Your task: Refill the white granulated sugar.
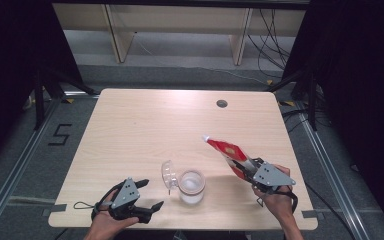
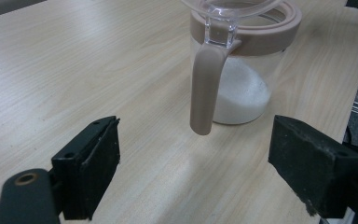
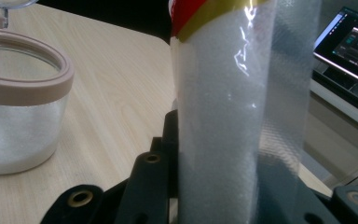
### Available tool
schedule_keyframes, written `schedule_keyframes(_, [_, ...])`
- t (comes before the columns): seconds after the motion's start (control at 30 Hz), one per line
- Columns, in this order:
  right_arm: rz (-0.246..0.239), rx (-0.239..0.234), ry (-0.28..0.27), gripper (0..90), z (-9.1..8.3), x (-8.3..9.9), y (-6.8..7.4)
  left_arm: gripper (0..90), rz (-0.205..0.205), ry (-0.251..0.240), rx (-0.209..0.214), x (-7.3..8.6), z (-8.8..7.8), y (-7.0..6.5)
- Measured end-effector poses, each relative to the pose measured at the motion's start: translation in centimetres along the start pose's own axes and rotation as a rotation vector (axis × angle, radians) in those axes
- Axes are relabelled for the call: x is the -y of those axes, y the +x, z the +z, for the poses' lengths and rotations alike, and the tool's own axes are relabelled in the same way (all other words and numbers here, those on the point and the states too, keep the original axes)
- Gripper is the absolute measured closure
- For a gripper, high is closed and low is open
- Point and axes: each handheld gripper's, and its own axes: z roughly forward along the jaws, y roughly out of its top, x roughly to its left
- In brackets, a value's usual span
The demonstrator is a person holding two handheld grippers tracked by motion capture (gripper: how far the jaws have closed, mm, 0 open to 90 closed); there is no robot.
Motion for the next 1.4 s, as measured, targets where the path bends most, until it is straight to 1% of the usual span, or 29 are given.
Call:
schedule_keyframes(0.07, [0.025,0.005,-0.007,76.1,0.2,0.2,0.0,16.0,0.0,0.0,0.0,0.0,0.0,0.0])
schedule_keyframes(0.13, [0.031,-0.006,0.002,76.2,0.4,0.3,-0.1,16.0,-0.002,-0.001,0.001,0.0,0.0,0.0])
schedule_keyframes(0.2, [0.04,0.0,-0.002,76.2,0.6,0.5,-0.2,16.0,-0.003,-0.002,0.002,0.0,0.0,0.0])
schedule_keyframes(0.23, [0.046,-0.005,-0.001,76.2,0.7,0.6,-0.3,16.0,-0.012,-0.009,0.002,0.0,0.0,-0.1])
schedule_keyframes(0.27, [0.055,-0.006,0.001,76.2,0.7,0.7,-0.4,16.1,-0.01,-0.008,0.001,0.0,0.0,-0.1])
schedule_keyframes(0.3, [0.053,0.007,-0.014,76.2,0.8,0.8,-0.5,16.0,-0.01,-0.008,0.001,0.0,0.0,-0.1])
schedule_keyframes(0.33, [0.066,0.0,-0.003,76.2,0.8,0.8,-0.6,16.0,0.001,0.0,-0.001,0.0,0.0,0.0])
schedule_keyframes(0.4, [0.066,0.01,-0.018,76.3,1.0,1.0,-0.8,16.0,0.0,0.0,0.001,0.0,0.0,0.0])
schedule_keyframes(0.43, [0.085,0.0,-0.012,76.3,1.0,1.0,-0.7,16.0,-0.002,-0.002,0.002,0.0,0.0,0.0])
schedule_keyframes(0.5, [0.069,0.017,-0.022,76.3,1.2,1.2,-1.0,16.0,0.002,0.001,0.0,0.0,0.0,0.0])
schedule_keyframes(0.53, [0.078,0.008,-0.009,76.3,1.2,1.2,-1.0,16.0,0.0,0.0,0.001,0.0,0.0,0.0])
schedule_keyframes(0.57, [0.074,0.017,-0.016,76.3,1.4,1.3,-1.1,16.1,0.0,0.0,0.001,0.0,0.0,0.0])
schedule_keyframes(0.63, [0.091,0.014,-0.001,76.3,1.5,1.5,-1.1,16.0,-0.006,-0.004,0.001,0.0,0.0,-0.1])
schedule_keyframes(0.73, [0.092,0.018,0.012,76.3,1.6,1.8,-1.3,16.0,-0.003,-0.002,-0.004,0.0,-0.1,0.0])
schedule_keyframes(0.77, [0.077,0.021,0.007,76.3,1.6,1.9,-1.5,16.0,-0.002,-0.003,-0.003,0.0,-0.1,-0.1])
schedule_keyframes(0.8, [0.085,0.026,0.005,76.3,1.6,2.0,-1.5,16.0,-0.023,-0.003,-0.007,0.0,0.0,-0.2])
schedule_keyframes(0.83, [0.09,0.024,0.011,76.3,1.6,2.0,-1.5,16.0,-0.023,-0.003,-0.007,0.0,0.0,-0.2])
schedule_keyframes(0.87, [0.094,0.022,0.021,76.3,1.6,2.1,-1.5,16.0,-0.039,-0.005,-0.01,0.0,-0.1,-0.3])
schedule_keyframes(0.9, [0.093,0.024,0.02,76.4,1.7,2.2,-1.5,16.0,-0.041,-0.004,-0.008,0.0,-0.1,-0.3])
schedule_keyframes(0.93, [0.104,0.019,0.02,76.4,1.6,2.3,-1.6,16.0,-0.038,-0.004,-0.009,0.0,-0.1,-0.3])
schedule_keyframes(0.97, [0.099,0.028,0.019,76.4,1.6,2.2,-1.6,16.0,-0.038,-0.004,-0.009,0.0,-0.1,-0.3])
schedule_keyframes(1.0, [0.111,0.033,0.024,76.3,1.5,2.2,-1.5,16.0,-0.031,-0.005,0.0,0.0,-0.1,-0.2])
schedule_keyframes(1.03, [0.111,0.033,0.024,76.3,1.5,2.2,-1.5,16.0,-0.031,-0.005,0.0,0.0,-0.1,-0.2])
schedule_keyframes(1.1, [0.119,0.029,0.04,76.2,1.4,2.2,-1.5,16.0,-0.037,-0.005,0.0,0.0,-0.1,-0.2])
schedule_keyframes(1.13, [0.106,0.024,0.043,76.2,1.4,2.3,-1.5,16.0,-0.036,-0.005,-0.001,0.0,-0.1,-0.2])
schedule_keyframes(1.2, [0.121,0.034,0.052,76.1,1.3,2.3,-1.4,16.0,-0.046,-0.007,-0.003,0.0,-0.1,-0.2])
schedule_keyframes(1.3, [0.135,0.043,0.067,76.1,1.1,2.2,-1.3,16.0,-0.041,-0.005,-0.003,0.0,-0.1,-0.2])
schedule_keyframes(1.33, [0.15,0.039,0.078,76.1,0.9,2.1,-1.3,16.0,-0.041,-0.004,-0.003,0.1,-0.1,-0.1])
schedule_keyframes(1.4, [0.185,0.043,0.074,76.1,0.7,2.2,-1.1,16.0,-0.045,-0.003,-0.011,0.1,-0.1,-0.2])
